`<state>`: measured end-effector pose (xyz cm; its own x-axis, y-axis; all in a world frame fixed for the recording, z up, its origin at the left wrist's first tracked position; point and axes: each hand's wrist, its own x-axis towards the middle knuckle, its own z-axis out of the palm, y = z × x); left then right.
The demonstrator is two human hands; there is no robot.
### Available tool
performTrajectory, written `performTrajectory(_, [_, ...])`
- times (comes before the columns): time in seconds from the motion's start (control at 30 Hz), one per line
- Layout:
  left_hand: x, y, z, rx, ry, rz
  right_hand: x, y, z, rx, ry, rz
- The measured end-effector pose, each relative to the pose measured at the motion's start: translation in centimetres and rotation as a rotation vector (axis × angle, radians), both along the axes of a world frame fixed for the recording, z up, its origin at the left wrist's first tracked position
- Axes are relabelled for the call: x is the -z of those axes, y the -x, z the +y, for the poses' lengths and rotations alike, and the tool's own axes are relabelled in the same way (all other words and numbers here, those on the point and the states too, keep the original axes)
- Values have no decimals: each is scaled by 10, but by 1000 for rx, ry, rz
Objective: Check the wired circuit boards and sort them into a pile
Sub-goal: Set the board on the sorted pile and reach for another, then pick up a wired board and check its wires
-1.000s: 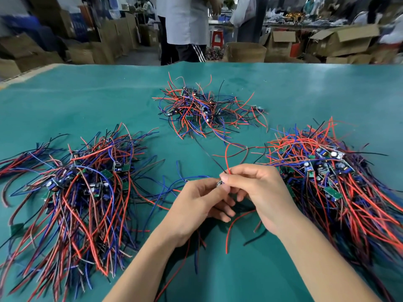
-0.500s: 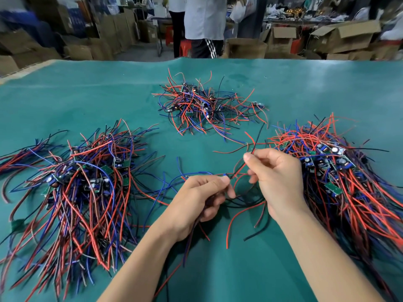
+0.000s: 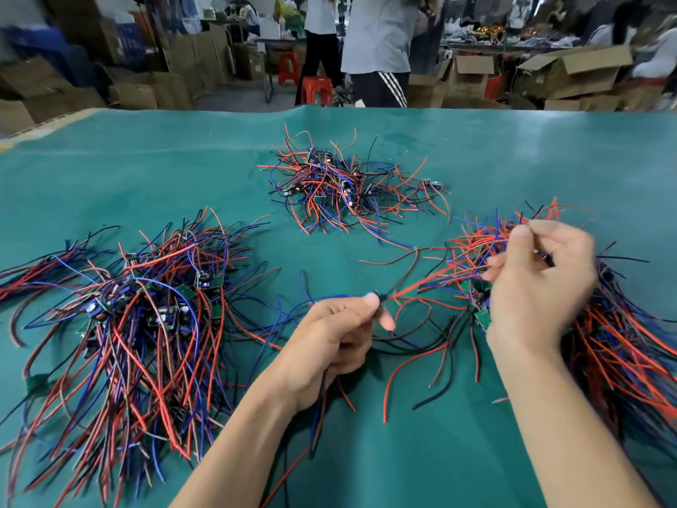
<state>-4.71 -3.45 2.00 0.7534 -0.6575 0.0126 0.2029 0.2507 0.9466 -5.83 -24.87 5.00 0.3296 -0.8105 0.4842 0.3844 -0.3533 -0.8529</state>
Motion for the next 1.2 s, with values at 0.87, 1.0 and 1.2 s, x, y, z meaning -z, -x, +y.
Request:
performTrajectory(0.87, [-3,6,-1,105,-157,-95,-5,2,27,-364,-25,137])
performTrajectory(1.0, [-1,7,-4,64,-144,-74,-67,8,22,-302,-16,-31])
performTrajectory(1.2, [0,6,-6,-76,-39,-11,-131,-6,132,-922,-4,48])
